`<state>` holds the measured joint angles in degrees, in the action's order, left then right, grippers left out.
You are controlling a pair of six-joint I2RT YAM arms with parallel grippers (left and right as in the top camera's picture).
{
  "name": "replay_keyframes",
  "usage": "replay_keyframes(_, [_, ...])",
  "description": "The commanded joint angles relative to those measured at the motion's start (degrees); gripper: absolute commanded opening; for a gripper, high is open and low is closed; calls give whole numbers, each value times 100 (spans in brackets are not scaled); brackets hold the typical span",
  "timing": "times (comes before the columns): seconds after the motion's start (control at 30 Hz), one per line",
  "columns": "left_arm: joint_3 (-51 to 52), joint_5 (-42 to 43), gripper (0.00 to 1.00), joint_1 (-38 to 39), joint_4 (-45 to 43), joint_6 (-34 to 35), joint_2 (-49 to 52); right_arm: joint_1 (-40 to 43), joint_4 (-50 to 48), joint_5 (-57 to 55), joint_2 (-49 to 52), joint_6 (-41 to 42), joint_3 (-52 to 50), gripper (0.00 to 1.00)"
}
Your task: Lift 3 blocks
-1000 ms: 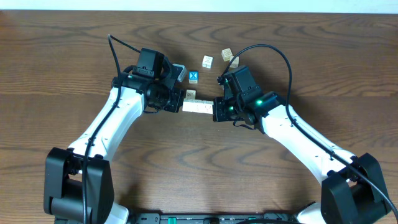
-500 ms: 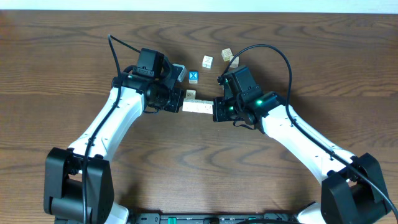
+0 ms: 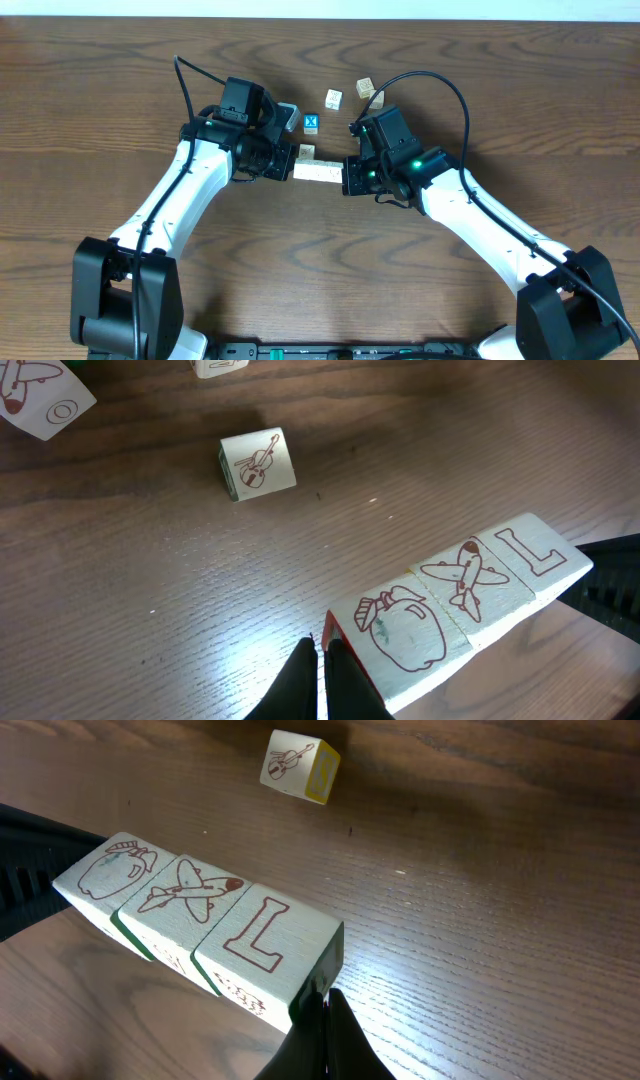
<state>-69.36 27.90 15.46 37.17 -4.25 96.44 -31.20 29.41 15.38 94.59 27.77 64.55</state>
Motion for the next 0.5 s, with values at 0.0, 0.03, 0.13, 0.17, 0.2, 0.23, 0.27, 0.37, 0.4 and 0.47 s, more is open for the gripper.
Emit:
replay_keyframes(0.0, [-181, 857, 7, 299, 9, 50, -114, -136, -170, 686, -168, -129, 297, 1])
replay_keyframes(0.03, [-181, 857, 7, 299, 11, 52, -114, -138, -168, 623, -168, -129, 297, 1])
replay_keyframes(0.13, [-181, 859, 7, 299, 13, 52, -114, -146, -142, 459, -168, -129, 297, 1])
replay_keyframes(0.17, [-181, 859, 7, 302, 13, 52, -114, -146, -133, 461, -168, -127, 297, 1])
replay_keyframes(0.2, [-181, 859, 7, 302, 13, 52, -114, -149, -127, 461, -168, -129, 297, 1])
replay_keyframes(0.23, [-181, 859, 7, 302, 13, 52, -114, -149, -118, 457, -168, -129, 297, 1])
replay_keyframes(0.27, [-181, 859, 7, 302, 13, 52, -114, -146, -114, 452, -168, -129, 297, 1])
replay_keyframes(0.37, [-179, 857, 7, 358, 13, 50, -114, -146, -116, 413, -168, -131, 297, 1])
replay_keyframes(0.4, [-179, 857, 7, 389, 11, 52, -114, -149, -116, 415, -168, -131, 297, 1])
replay_keyframes(0.47, [-179, 855, 8, 444, 9, 50, -114, -149, -116, 415, -168, -129, 295, 1])
